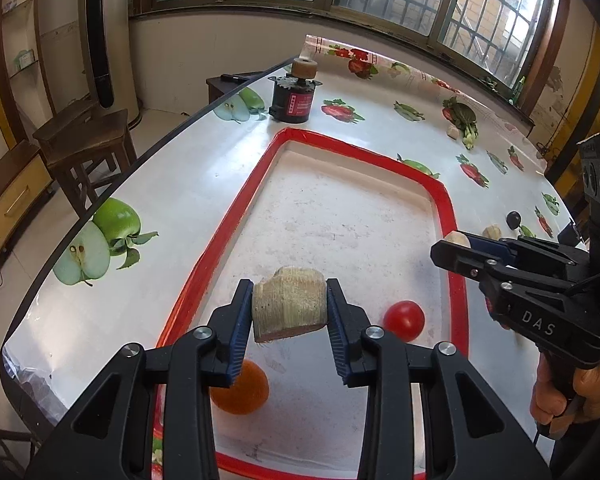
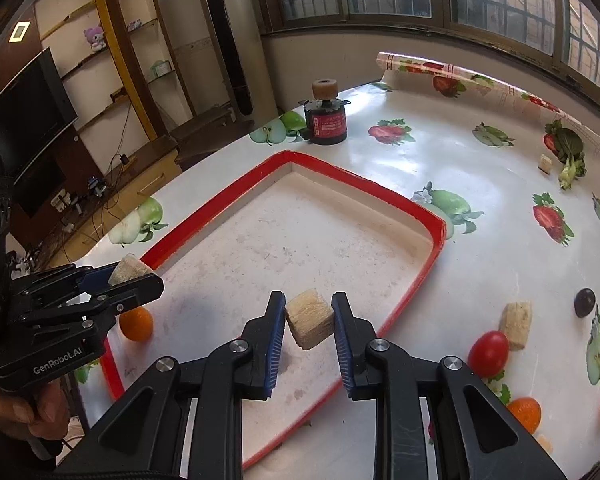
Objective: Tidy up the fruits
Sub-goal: 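Carry the wooden cylinder and wooden cube over the red tray with both tools, then open the left tool to drop the cylinder while the right tool releases the cube in the tray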
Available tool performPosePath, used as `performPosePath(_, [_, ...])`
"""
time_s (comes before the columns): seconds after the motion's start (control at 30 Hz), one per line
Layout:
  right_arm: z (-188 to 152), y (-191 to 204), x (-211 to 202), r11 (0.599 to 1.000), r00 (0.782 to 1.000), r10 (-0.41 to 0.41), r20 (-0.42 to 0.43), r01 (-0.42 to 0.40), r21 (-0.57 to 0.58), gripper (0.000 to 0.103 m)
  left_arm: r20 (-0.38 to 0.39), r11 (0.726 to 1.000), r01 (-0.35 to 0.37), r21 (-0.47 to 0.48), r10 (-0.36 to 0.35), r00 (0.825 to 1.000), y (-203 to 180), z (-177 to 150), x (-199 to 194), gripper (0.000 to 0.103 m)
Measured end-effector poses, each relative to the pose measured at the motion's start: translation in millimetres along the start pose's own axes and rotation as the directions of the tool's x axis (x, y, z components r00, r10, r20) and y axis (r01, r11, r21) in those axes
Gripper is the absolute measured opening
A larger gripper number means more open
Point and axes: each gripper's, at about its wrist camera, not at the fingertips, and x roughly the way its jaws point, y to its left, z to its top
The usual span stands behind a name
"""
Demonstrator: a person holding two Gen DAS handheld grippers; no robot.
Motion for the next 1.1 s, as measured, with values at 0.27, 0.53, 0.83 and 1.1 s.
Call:
performPosePath(0.27, [10, 2, 43, 0.999, 0.998, -0.023, -0.064, 0.02, -0.04, 0.024, -0.061, 1.0, -0.014, 0.006, 0.015, 0.998, 0, 3, 28, 0.033])
performPosePath(0.53, [7, 0, 60, 0.998, 0.995, -0.034, -0.099, 0.028, -0.054, 0.025, -0.112, 1.0, -0.021, 0.001, 0.021, 0.993, 3, -3, 42, 0.033])
performPosePath(0.83, [8, 3, 49, 0.998, 0.997, -0.037, -0.073, 0.032, -0.062, 0.043, -0.081, 0.999, -0.052, 0.012, 0.053, 0.995, -1, -3, 29, 0.039])
performPosePath(1.1, [2, -5, 6, 0.999, 0.999, -0.043, 0.003, 0.043, -0.031, 0.051, -0.014, 0.998, -0.062, 0.018, 0.062, 0.998, -8, -4, 1, 0.052])
